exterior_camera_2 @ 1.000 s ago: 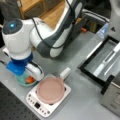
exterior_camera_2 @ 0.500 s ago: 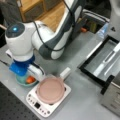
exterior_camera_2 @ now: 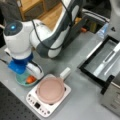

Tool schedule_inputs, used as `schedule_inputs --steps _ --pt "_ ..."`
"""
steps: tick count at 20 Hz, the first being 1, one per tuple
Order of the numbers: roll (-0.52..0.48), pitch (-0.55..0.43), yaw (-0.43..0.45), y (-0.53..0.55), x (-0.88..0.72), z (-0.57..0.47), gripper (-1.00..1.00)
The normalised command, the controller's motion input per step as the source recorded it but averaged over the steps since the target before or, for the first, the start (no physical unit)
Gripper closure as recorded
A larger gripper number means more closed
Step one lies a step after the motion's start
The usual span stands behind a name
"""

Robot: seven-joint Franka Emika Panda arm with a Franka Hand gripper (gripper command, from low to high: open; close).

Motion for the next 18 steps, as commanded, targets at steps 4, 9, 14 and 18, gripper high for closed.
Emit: schedule_inputs --steps 4,9,14,18 --pt "0.168 -0.168 0.039 0.02 -0.18 -0.12 -1.0" --pt "0.185 -0.209 0.03 0.04 -0.15 -0.21 -1.0" --pt "0.216 -0.229 0.031 0.01 -0.15 -0.24 -1.0" --pt "0.257 -0.194 0.051 -0.05 -0.16 -0.19 -1.0"
